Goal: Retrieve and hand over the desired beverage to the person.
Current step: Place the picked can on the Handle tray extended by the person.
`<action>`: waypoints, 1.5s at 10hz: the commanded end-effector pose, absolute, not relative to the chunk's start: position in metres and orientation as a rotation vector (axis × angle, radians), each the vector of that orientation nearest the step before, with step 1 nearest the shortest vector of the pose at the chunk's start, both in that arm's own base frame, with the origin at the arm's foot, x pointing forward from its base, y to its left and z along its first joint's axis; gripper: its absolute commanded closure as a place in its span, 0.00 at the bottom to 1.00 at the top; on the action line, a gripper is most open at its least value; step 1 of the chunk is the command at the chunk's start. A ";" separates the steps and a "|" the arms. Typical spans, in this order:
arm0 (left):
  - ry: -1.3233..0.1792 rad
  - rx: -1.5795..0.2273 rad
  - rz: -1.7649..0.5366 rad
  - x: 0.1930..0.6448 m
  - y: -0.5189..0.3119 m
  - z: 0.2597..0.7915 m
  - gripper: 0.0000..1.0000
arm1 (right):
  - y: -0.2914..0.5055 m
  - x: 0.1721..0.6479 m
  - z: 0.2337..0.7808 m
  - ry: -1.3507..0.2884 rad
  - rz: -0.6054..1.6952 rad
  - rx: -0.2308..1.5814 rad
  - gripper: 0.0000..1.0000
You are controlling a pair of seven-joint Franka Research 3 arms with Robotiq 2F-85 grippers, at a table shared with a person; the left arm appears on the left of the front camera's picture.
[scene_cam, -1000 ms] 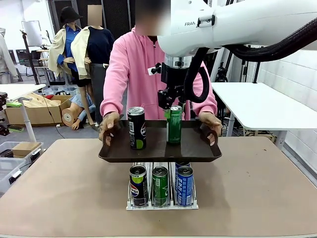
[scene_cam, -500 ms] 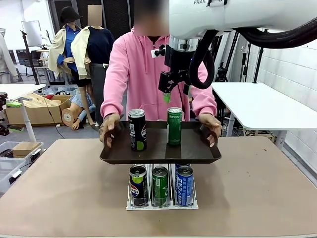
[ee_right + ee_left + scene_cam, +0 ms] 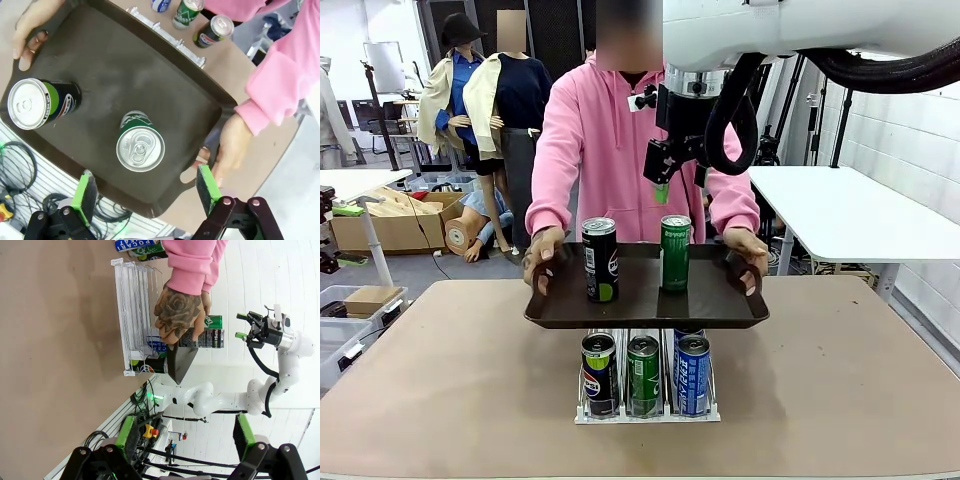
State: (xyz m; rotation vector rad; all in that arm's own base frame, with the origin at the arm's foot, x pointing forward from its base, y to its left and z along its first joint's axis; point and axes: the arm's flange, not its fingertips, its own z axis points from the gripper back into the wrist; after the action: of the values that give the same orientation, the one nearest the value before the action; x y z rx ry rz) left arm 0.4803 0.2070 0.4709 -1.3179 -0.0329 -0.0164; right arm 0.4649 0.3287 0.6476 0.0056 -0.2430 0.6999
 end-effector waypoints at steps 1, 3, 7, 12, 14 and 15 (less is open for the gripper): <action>-0.039 -1.315 -0.012 0.477 0.207 0.472 0.00 | 0.330 0.466 0.648 -0.251 0.698 0.019 0.00; -0.039 -1.315 -0.012 0.477 0.207 0.472 0.00 | 0.330 0.466 0.648 -0.251 0.698 0.019 0.00; -0.039 -1.315 -0.012 0.477 0.207 0.472 0.00 | 0.330 0.466 0.648 -0.251 0.698 0.019 0.00; -0.039 -1.315 -0.012 0.477 0.207 0.472 0.00 | 0.329 0.465 0.648 -0.243 0.700 0.006 0.00; -0.039 -1.315 -0.012 0.477 0.207 0.472 0.00 | 0.316 0.460 0.660 -0.205 0.642 0.114 0.00; -0.039 -1.315 -0.012 0.477 0.207 0.472 0.00 | 0.305 0.454 0.668 -0.191 0.617 0.149 0.00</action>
State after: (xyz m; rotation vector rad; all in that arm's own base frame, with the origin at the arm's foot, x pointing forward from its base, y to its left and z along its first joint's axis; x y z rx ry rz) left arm 0.4803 0.2070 0.4709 -1.3179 -0.0330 -0.0162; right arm 0.4611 0.3200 0.6593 0.0949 -0.2154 0.6596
